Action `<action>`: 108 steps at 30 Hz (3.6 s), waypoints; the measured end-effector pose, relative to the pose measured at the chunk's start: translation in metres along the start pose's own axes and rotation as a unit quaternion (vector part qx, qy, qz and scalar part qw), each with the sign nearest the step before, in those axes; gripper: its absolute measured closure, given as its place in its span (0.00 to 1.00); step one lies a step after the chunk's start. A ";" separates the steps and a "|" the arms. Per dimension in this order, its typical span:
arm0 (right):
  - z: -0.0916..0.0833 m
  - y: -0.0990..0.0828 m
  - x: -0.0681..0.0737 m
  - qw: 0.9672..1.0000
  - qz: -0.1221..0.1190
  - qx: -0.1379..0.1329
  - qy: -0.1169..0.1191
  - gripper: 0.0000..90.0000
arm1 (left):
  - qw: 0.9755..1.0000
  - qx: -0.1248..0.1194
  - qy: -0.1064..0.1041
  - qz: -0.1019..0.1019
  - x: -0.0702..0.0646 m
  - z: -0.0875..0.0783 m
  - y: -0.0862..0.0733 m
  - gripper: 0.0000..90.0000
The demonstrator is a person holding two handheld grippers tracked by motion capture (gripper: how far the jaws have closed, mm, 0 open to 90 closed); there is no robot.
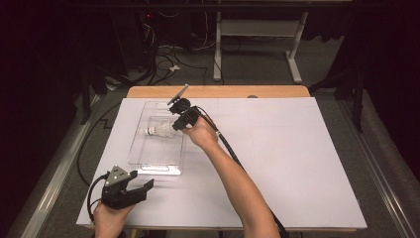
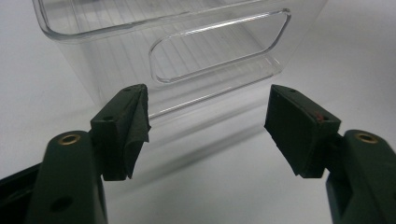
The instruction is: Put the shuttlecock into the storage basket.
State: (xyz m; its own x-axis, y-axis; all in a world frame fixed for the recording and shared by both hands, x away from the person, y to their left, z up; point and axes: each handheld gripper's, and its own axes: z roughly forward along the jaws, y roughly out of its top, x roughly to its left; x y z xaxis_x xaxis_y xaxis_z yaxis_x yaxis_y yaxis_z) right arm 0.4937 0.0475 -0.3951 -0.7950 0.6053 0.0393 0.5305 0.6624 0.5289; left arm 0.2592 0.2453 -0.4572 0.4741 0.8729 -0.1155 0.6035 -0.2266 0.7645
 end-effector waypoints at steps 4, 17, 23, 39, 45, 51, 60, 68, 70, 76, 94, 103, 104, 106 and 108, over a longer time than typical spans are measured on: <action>-0.006 -0.001 0.001 1.000 0.000 -0.011 0.002 0.86 | 1.000 0.001 0.001 0.001 0.000 0.000 0.000 0.35; -0.003 -0.004 0.002 1.000 -0.009 -0.005 0.002 0.95 | 1.000 0.002 0.001 0.001 0.000 0.001 0.001 0.35; -0.010 -0.004 0.001 1.000 -0.007 -0.018 0.006 0.94 | 1.000 0.002 0.001 0.001 0.000 0.000 0.000 0.35; -0.020 -0.012 -0.003 0.999 0.009 -0.038 0.017 0.90 | 1.000 0.003 0.001 -0.002 0.001 0.001 0.000 0.35; -0.024 -0.016 -0.005 0.999 0.016 -0.044 0.020 0.89 | 1.000 0.003 0.003 -0.002 0.002 0.000 0.000 0.35; -0.029 -0.020 -0.009 0.998 0.013 -0.052 0.019 0.89 | 1.000 0.003 0.005 0.000 0.001 -0.001 0.000 0.35; -0.037 -0.026 -0.011 0.997 0.018 -0.066 0.020 0.88 | 1.000 0.003 0.008 -0.001 0.002 -0.001 0.000 0.35; -0.039 -0.027 -0.011 0.997 0.015 -0.069 0.022 0.86 | 1.000 0.004 0.008 0.001 0.002 0.000 0.000 0.35; -0.041 -0.028 -0.011 0.997 0.018 -0.071 0.023 0.85 | 1.000 0.004 0.007 0.000 0.002 0.000 0.000 0.35; -0.043 -0.036 -0.015 0.997 0.025 -0.073 0.024 0.83 | 1.000 0.004 0.008 0.002 0.002 -0.001 0.000 0.35; -0.055 -0.049 -0.023 0.995 0.035 -0.092 0.029 0.71 | 1.000 0.004 0.005 -0.005 0.003 0.000 0.000 0.35; -0.058 -0.056 -0.028 0.994 0.042 -0.102 0.024 0.65 | 1.000 0.003 0.007 -0.006 0.003 -0.001 0.000 0.35; -0.059 -0.057 -0.028 0.993 0.043 -0.105 0.022 0.64 | 1.000 0.003 0.007 -0.006 0.003 -0.001 0.000 0.35; -0.059 -0.058 -0.029 0.993 0.045 -0.105 0.020 0.61 | 1.000 0.003 0.007 -0.007 0.003 -0.001 0.000 0.35; -0.060 -0.059 -0.029 0.993 0.048 -0.105 0.019 0.60 | 1.000 0.003 0.007 -0.007 0.003 -0.001 0.000 0.35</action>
State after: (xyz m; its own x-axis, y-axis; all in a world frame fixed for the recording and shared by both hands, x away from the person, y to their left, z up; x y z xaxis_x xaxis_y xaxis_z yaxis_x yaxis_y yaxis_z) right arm 0.4678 -0.0358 -0.3771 -0.7560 0.6420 0.1277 0.5346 0.4930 0.6864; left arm 0.2599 0.2486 -0.4574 0.4573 0.8816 -0.1167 0.6138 -0.2179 0.7588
